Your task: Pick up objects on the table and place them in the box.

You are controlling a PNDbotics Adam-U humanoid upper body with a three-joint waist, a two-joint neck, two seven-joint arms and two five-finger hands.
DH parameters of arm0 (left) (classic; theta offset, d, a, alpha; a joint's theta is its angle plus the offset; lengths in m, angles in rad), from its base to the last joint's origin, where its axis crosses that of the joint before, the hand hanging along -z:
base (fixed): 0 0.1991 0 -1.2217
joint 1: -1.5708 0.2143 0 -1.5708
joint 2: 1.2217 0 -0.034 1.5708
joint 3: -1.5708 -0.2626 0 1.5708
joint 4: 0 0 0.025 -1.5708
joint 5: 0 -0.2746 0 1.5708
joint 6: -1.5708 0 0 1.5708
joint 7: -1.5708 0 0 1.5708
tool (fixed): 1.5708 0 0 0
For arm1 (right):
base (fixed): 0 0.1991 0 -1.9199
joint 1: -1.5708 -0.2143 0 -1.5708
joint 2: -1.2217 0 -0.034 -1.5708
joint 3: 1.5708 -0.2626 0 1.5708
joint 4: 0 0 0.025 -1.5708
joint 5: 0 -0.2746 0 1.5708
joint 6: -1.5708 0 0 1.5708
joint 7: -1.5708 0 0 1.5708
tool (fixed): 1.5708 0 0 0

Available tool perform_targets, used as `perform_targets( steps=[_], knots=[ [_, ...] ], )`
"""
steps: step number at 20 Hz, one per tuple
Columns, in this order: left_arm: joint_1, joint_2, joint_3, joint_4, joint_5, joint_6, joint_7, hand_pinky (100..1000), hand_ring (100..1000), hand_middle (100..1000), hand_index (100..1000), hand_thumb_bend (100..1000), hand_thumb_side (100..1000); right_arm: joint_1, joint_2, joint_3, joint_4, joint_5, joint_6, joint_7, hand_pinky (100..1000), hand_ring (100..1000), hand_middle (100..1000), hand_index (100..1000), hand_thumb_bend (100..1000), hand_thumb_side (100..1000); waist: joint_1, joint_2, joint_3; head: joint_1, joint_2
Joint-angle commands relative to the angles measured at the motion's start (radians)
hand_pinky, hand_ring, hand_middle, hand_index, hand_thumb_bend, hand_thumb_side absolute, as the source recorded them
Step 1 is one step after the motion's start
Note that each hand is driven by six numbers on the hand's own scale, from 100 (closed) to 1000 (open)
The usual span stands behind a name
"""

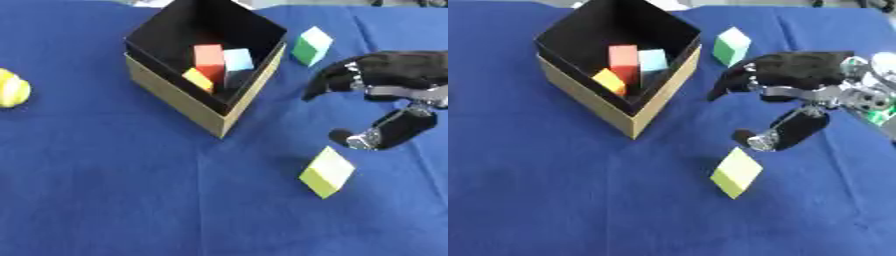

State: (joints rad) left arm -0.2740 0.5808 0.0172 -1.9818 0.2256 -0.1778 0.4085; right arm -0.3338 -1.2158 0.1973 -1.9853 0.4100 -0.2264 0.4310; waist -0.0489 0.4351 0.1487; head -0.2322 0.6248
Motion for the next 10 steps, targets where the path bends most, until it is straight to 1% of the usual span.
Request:
perform_targets(
  steps=[1, 2, 4, 7, 8, 9, 10],
  knots=[
    [-0.008, 0.019, 0.014, -0.018, -0.003, -0.003, 0.001, 813, 853, 835, 897, 275, 729, 0.024, -0.048, -0.005, -0.015, 0.040, -0.019, -0.035, 886, 931, 855, 917, 280, 320, 0.005, -0.020, -0.001, 0.003, 0.002],
    [-0.009, 0.018, 0.014, -0.018, -0.002, -0.003, 0.001, 813, 853, 834, 897, 275, 729, 0.034, -0.047, 0.000, -0.015, 0.051, -0.021, -0.038, 888, 934, 857, 918, 294, 314, 0.006, -0.020, -0.003, 0.003, 0.002],
    [-0.010, 0.017, 0.013, -0.018, -0.001, -0.004, 0.000, 812, 853, 833, 897, 275, 729, 0.055, -0.041, 0.009, -0.015, 0.071, -0.020, -0.033, 888, 937, 859, 919, 291, 313, 0.008, -0.018, -0.004, 0.002, 0.002],
    [-0.008, 0.016, 0.015, -0.018, 0.000, -0.004, 0.002, 812, 853, 833, 897, 274, 730, 0.086, -0.031, 0.013, -0.015, 0.092, -0.010, -0.022, 890, 943, 863, 921, 311, 283, 0.012, -0.012, -0.008, 0.003, 0.003],
    [-0.007, 0.015, 0.015, -0.018, 0.000, -0.003, 0.003, 811, 853, 832, 897, 274, 730, 0.097, -0.029, 0.013, -0.015, 0.095, -0.011, -0.018, 893, 947, 867, 924, 335, 233, 0.012, -0.010, -0.009, 0.005, 0.003],
    [-0.006, 0.015, 0.016, -0.018, 0.000, -0.003, 0.004, 811, 853, 832, 897, 274, 730, 0.107, -0.027, 0.012, -0.015, 0.097, -0.013, -0.013, 894, 948, 866, 923, 339, 223, 0.012, -0.009, -0.009, 0.006, 0.004],
    [-0.005, 0.015, 0.017, -0.018, 0.000, -0.004, 0.004, 811, 852, 832, 897, 273, 730, 0.118, -0.026, 0.008, -0.015, 0.096, -0.005, -0.008, 896, 948, 867, 924, 387, 160, 0.012, -0.007, -0.009, 0.007, 0.004]
  ],
)
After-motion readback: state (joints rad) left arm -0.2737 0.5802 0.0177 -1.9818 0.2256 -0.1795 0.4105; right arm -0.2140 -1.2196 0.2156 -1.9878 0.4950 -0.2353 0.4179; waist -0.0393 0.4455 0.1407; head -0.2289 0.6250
